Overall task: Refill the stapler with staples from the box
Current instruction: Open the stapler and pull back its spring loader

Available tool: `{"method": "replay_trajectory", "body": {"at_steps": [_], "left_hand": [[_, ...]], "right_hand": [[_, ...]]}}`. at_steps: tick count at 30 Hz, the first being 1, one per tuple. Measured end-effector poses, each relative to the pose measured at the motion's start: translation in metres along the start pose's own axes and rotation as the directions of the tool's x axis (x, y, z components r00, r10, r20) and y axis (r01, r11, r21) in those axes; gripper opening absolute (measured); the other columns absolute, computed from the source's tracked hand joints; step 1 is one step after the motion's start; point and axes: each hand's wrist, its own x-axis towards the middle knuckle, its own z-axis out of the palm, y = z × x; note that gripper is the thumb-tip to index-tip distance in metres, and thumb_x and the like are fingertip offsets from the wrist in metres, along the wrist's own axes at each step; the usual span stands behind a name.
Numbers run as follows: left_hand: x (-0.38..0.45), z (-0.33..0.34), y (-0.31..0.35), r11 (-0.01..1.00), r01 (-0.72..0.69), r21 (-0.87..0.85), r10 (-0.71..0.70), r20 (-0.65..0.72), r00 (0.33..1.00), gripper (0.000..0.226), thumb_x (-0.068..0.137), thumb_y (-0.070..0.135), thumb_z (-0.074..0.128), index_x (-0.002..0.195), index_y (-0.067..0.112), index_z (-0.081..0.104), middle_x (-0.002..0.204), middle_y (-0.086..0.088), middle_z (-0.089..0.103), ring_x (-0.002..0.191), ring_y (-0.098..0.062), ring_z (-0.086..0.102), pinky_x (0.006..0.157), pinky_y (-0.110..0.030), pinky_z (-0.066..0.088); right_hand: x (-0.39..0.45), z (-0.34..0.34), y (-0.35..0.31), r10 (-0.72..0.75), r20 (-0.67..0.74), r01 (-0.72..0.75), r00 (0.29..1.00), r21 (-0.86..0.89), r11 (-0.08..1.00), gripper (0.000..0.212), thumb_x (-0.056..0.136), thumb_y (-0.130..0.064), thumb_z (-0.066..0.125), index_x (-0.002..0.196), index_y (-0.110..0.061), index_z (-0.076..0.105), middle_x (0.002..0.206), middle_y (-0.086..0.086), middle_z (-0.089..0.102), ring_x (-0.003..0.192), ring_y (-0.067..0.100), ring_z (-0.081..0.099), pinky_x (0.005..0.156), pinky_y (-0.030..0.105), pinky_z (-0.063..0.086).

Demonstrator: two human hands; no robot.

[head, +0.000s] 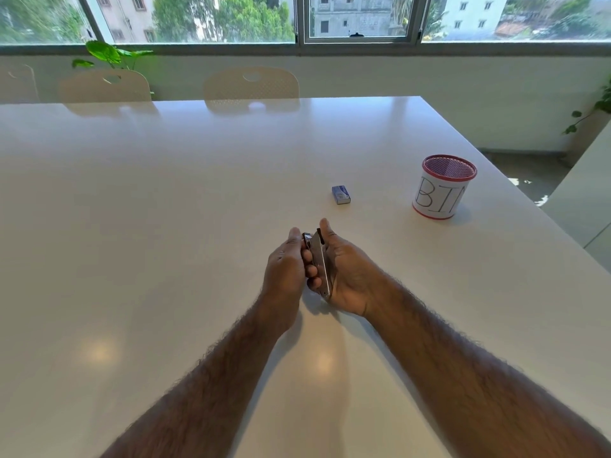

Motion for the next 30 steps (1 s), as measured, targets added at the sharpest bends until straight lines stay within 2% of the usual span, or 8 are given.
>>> {"method": "replay_trajectory", "body": {"at_steps": [9, 13, 17, 20, 22, 26, 28, 30], "left_hand": [[0.002, 0.000, -0.002, 1.000, -0.008, 0.004, 0.007, 0.067, 0.998, 0.050, 0.101, 0.042, 0.035, 0.067, 0.013, 0.058, 0.042, 0.004, 0.041, 0.037, -0.009, 0.039, 0.036, -0.021, 0.038], [0.004, -0.001, -0.003, 0.999, 0.011, -0.040, -0.008, 0.075, 0.997, 0.053, 0.100, 0.041, 0.037, 0.056, 0.016, 0.051, 0.044, -0.002, 0.043, 0.038, -0.014, 0.041, 0.038, -0.024, 0.041], [0.007, -0.005, -0.005, 1.000, -0.013, -0.020, 0.016, 0.126, 0.992, 0.043, 0.101, 0.041, 0.036, 0.087, 0.008, 0.060, 0.049, -0.003, 0.045, 0.039, -0.013, 0.040, 0.039, -0.026, 0.041], [0.008, -0.007, -0.008, 1.000, -0.030, -0.005, 0.030, 0.143, 0.989, 0.045, 0.101, 0.040, 0.036, 0.103, 0.003, 0.061, 0.057, -0.008, 0.049, 0.043, -0.014, 0.041, 0.040, -0.025, 0.040], [0.009, -0.008, -0.010, 0.999, -0.041, 0.003, 0.040, 0.129, 0.991, 0.047, 0.101, 0.040, 0.037, 0.103, 0.001, 0.064, 0.054, -0.003, 0.053, 0.041, -0.012, 0.044, 0.039, -0.023, 0.040], [0.007, -0.006, -0.014, 0.999, 0.009, -0.033, -0.005, 0.118, 0.993, 0.048, 0.100, 0.040, 0.038, 0.099, 0.003, 0.068, 0.054, 0.000, 0.064, 0.043, -0.009, 0.058, 0.041, -0.022, 0.046], [0.006, -0.004, -0.016, 0.998, 0.024, -0.056, -0.017, 0.112, 0.994, 0.050, 0.100, 0.041, 0.038, 0.102, 0.001, 0.067, 0.059, -0.001, 0.069, 0.050, -0.008, 0.064, 0.047, -0.022, 0.050], [0.006, -0.002, -0.017, 0.997, 0.001, -0.073, 0.007, 0.101, 0.995, 0.048, 0.099, 0.042, 0.041, 0.107, 0.003, 0.067, 0.083, -0.008, 0.076, 0.079, -0.015, 0.073, 0.070, -0.031, 0.057]], "right_hand": [[0.000, -0.001, -0.001, -0.015, 0.043, 0.015, 0.999, -0.009, 1.000, 0.058, 0.087, -0.063, 0.051, 0.081, -0.007, 0.065, 0.069, 0.005, 0.060, 0.050, 0.013, 0.054, 0.041, 0.020, 0.046], [0.001, 0.000, -0.002, -0.026, -0.003, 0.026, 1.000, -0.005, 1.000, 0.054, 0.086, -0.059, 0.053, 0.078, -0.006, 0.064, 0.069, 0.006, 0.058, 0.047, 0.013, 0.052, 0.037, 0.019, 0.042], [-0.003, 0.004, -0.003, -0.069, -0.051, 0.066, 0.996, -0.052, 0.996, 0.057, 0.089, -0.060, 0.049, 0.088, -0.006, 0.067, 0.069, 0.010, 0.061, 0.048, 0.016, 0.053, 0.038, 0.021, 0.044], [0.000, 0.008, 0.001, -0.203, -0.164, 0.164, 0.965, -0.227, 0.960, 0.060, 0.095, -0.057, 0.037, 0.100, -0.006, 0.067, 0.059, 0.009, 0.061, 0.045, 0.016, 0.055, 0.038, 0.023, 0.047], [0.002, 0.012, 0.005, -0.283, -0.229, 0.190, 0.931, -0.360, 0.913, 0.059, 0.097, -0.057, 0.033, 0.095, -0.010, 0.068, 0.056, 0.008, 0.062, 0.045, 0.017, 0.058, 0.040, 0.024, 0.049], [0.008, 0.015, 0.010, -0.370, -0.286, 0.149, 0.884, -0.577, 0.803, 0.059, 0.097, -0.057, 0.033, 0.095, -0.008, 0.067, 0.083, 0.025, 0.071, 0.075, 0.042, 0.070, 0.067, 0.052, 0.061], [0.012, 0.015, 0.011, -0.428, -0.320, 0.119, 0.845, -0.669, 0.734, 0.061, 0.096, -0.059, 0.033, 0.095, -0.008, 0.067, 0.090, 0.020, 0.072, 0.084, 0.037, 0.070, 0.077, 0.055, 0.058], [0.015, 0.016, 0.013, -0.488, -0.327, 0.124, 0.809, -0.716, 0.687, 0.060, 0.094, -0.063, 0.033, 0.094, -0.016, 0.070, 0.092, 0.007, 0.074, 0.088, 0.023, 0.070, 0.083, 0.048, 0.057]]}}
